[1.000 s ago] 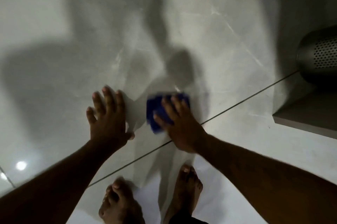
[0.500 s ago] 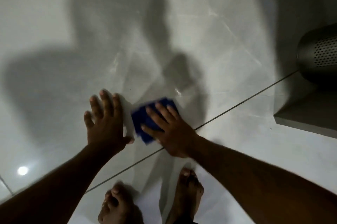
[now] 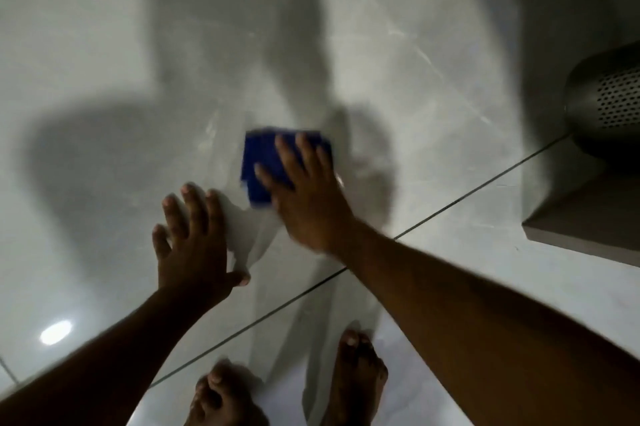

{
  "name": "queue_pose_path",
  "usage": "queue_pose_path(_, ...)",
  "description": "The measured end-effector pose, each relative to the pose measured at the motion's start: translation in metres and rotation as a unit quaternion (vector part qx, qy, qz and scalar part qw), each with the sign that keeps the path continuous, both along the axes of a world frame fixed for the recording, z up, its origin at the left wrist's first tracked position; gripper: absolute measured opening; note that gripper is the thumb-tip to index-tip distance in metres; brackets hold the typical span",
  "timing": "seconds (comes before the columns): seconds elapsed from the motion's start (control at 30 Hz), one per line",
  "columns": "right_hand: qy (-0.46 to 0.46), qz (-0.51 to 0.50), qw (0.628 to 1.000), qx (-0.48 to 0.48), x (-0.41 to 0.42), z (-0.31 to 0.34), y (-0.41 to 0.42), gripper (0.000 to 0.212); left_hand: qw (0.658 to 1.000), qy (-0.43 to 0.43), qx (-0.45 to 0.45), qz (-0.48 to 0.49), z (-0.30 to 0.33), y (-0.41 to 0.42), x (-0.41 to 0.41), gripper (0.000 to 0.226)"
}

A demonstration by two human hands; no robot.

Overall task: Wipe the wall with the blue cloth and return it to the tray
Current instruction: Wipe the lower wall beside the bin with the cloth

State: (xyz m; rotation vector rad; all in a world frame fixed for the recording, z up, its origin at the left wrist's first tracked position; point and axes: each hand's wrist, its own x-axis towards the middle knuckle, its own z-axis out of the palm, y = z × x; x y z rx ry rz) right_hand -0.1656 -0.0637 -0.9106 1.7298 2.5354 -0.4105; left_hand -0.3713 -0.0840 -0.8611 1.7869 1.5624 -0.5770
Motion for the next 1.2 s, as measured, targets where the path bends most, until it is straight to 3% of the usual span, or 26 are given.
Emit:
queue_pose_path(0.1, -0.043, 0.030, 0.998, -0.026, 0.084, 0.012, -0.086, 0.062, 1.000, 0.005, 0.004, 0.003, 0.000, 0.001, 0.001, 0.152)
queue_pose_path(0.13, -0.080, -0.016, 0.996, -0.030, 0.120, 0.016, -0.103, 0.066, 1.000, 0.007, 0.002, 0.002, -0.001, 0.001, 0.001, 0.153)
queue_pose_path(0.2, -0.119, -0.213, 0.968, -0.065, 0.172, 0.028, -0.124, 0.072, 1.000, 0.007, 0.001, -0.003, -0.004, 0.001, -0.001, 0.153)
queue_pose_path(0.27, -0.117, -0.365, 0.918, -0.104, 0.160, 0.035, -0.137, 0.073, 1.000, 0.004, 0.002, -0.006, -0.005, 0.000, -0.001, 0.152)
queue_pose_path(0.3, -0.112, -0.377, 0.913, -0.113, 0.136, 0.036, -0.142, 0.073, 1.000, 0.006, 0.001, -0.008, -0.005, -0.001, 0.000, 0.152)
queue_pose_path(0.4, -0.032, -0.275, 0.949, -0.153, 0.035, 0.040, -0.130, 0.072, 1.000, 0.018, 0.003, -0.012, -0.004, 0.000, 0.001, 0.154)
queue_pose_path(0.47, 0.014, -0.207, 0.972, -0.108, -0.002, 0.030, -0.088, 0.066, 1.000, 0.023, 0.006, -0.014, -0.005, 0.000, 0.000, 0.156)
queue_pose_path(0.53, 0.027, -0.141, 0.987, -0.070, 0.006, 0.020, -0.025, 0.060, 1.000, 0.020, 0.009, -0.013, -0.007, -0.001, 0.000, 0.157)
queue_pose_path(0.6, -0.018, -0.106, 0.994, -0.028, 0.045, 0.011, 0.027, 0.058, 1.000, 0.016, 0.012, -0.011, -0.009, -0.001, -0.001, 0.156)
queue_pose_path(0.67, -0.062, -0.201, 0.976, -0.056, 0.097, 0.009, 0.049, 0.058, 1.000, 0.019, 0.013, -0.011, -0.010, -0.002, 0.000, 0.155)
queue_pose_path(0.73, -0.046, -0.379, 0.917, -0.115, 0.137, 0.016, 0.031, 0.059, 1.000, 0.022, 0.016, -0.011, -0.010, -0.002, 0.000, 0.155)
queue_pose_path(0.8, -0.044, -0.466, 0.874, -0.132, 0.140, 0.033, -0.013, 0.061, 0.999, 0.020, 0.024, -0.015, -0.010, -0.002, -0.001, 0.154)
queue_pose_path(0.9, -0.062, -0.390, 0.908, -0.136, 0.070, 0.051, -0.094, 0.068, 0.999, 0.024, 0.021, -0.014, -0.008, -0.002, 0.000, 0.153)
queue_pose_path(1.0, 0.019, -0.303, 0.925, -0.231, -0.019, 0.070, -0.144, 0.062, 0.999, 0.049, -0.001, -0.016, 0.008, 0.005, 0.008, 0.143)
queue_pose_path(1.07, 0.079, -0.270, 0.896, -0.344, -0.052, 0.087, -0.149, 0.053, 0.997, 0.072, -0.005, -0.034, 0.034, 0.009, 0.012, 0.132)
queue_pose_path(1.13, 0.154, -0.309, 0.838, -0.422, -0.064, 0.115, -0.139, 0.055, 0.996, 0.084, 0.000, -0.037, 0.073, 0.014, 0.008, 0.120)
queue_pose_path(1.2, 0.204, -0.370, 0.802, -0.422, -0.061, 0.162, -0.122, 0.058, 0.995, 0.092, 0.023, -0.018, 0.131, 0.017, -0.002, 0.109)
